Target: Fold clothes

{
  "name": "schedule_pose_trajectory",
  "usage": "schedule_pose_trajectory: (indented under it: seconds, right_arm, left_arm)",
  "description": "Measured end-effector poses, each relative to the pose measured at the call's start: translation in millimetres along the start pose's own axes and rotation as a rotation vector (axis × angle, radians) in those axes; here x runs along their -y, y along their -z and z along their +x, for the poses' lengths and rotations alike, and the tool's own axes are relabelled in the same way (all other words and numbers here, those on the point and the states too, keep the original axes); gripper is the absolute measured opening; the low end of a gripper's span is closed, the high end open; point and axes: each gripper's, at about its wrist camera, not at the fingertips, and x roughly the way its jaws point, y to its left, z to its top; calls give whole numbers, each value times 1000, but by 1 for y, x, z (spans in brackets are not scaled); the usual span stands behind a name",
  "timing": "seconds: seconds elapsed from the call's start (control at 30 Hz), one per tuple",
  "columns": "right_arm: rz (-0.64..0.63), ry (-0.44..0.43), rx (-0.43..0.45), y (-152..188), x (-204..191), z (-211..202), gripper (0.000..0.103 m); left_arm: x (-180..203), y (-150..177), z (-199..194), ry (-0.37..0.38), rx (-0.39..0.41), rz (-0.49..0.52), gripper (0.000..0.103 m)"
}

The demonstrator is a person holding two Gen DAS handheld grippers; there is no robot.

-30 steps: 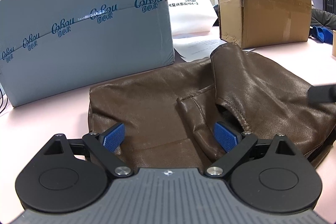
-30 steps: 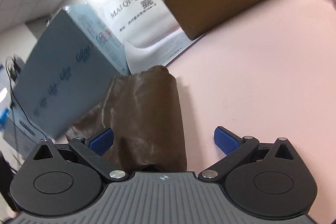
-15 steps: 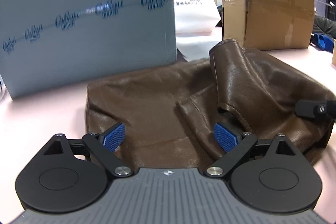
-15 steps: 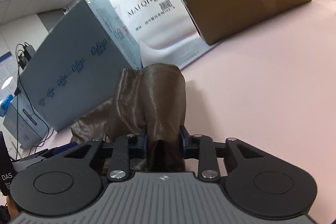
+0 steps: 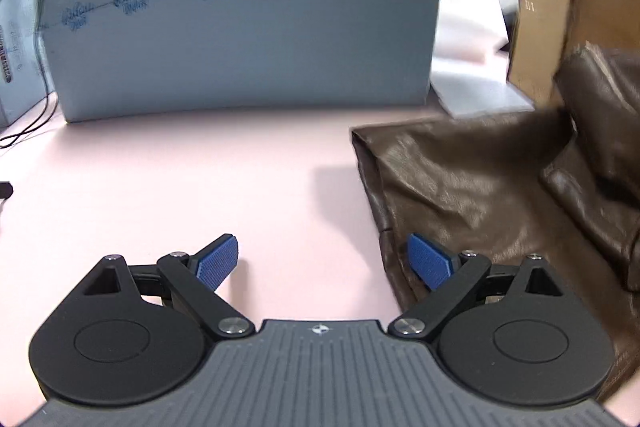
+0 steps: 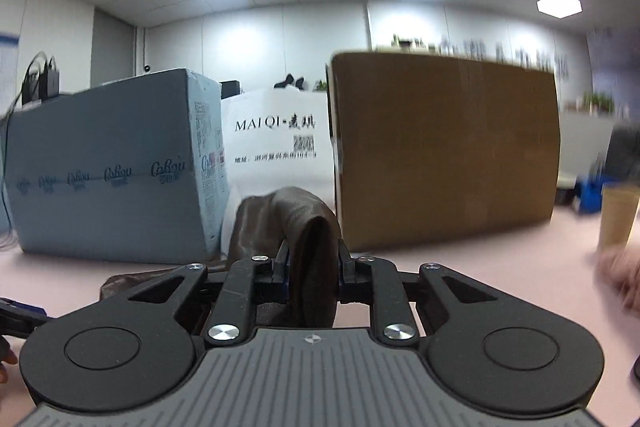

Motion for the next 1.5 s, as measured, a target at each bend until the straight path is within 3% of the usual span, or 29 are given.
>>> schedule_pose_trajectory:
  seconds: [0.07, 0.27, 0.4, 0.53, 0.63, 0.7, 0.77, 0.97, 1.03, 1.1, 1.13, 1.37, 1.43, 1.5]
  right_arm:
    - [-72, -9, 21, 2, -14, 0, 17]
    - [-278, -96, 129, 12, -62, -14, 17]
    - [-426, -169, 168, 27, -98, -22, 17]
    - [-557, -247, 153, 47, -120, -27, 17]
    - [-616, -325, 121, 56, -133, -30, 17]
    - [-618, -392, 58, 58, -138, -29, 18]
    - [-595, -460, -58, 58, -141, -19, 19]
    - [-536, -562, -206, 54, -141, 5, 30]
    - [-505, -621, -241, 52, -137, 9, 44]
    - [-466, -718, -286, 49, -131, 14, 91]
    - [-443, -766, -293, 47, -127, 14, 93]
    - [-316, -778, -105, 20, -77, -21, 92]
    - [-246, -753, -30, 10, -53, -33, 88]
    - [-188, -675, -2, 5, -37, -35, 70]
  left_arm:
    - [7, 2, -3, -18, 21, 43, 91]
    - [-11, 0, 2, 38, -44, -92, 92]
    - [-12, 2, -2, 31, -43, -84, 93]
    - [-19, 0, -5, 15, -63, -106, 93]
    - [-33, -5, -7, -53, -61, -161, 91]
    - [-41, -7, -9, -115, -34, -185, 91]
    - [-48, -9, -10, -176, -4, -202, 91]
    - [-50, -12, -29, -226, 137, -196, 91]
    - [-46, -15, -34, -198, 191, -178, 91]
    - [-41, -18, -39, -160, 239, -155, 91]
    - [-38, -18, -40, -127, 248, -139, 91]
    - [-37, -18, -42, -36, 268, -127, 91]
    - [-28, -15, -45, -17, 288, -72, 91]
    - [-16, -11, -45, -10, 293, -9, 91]
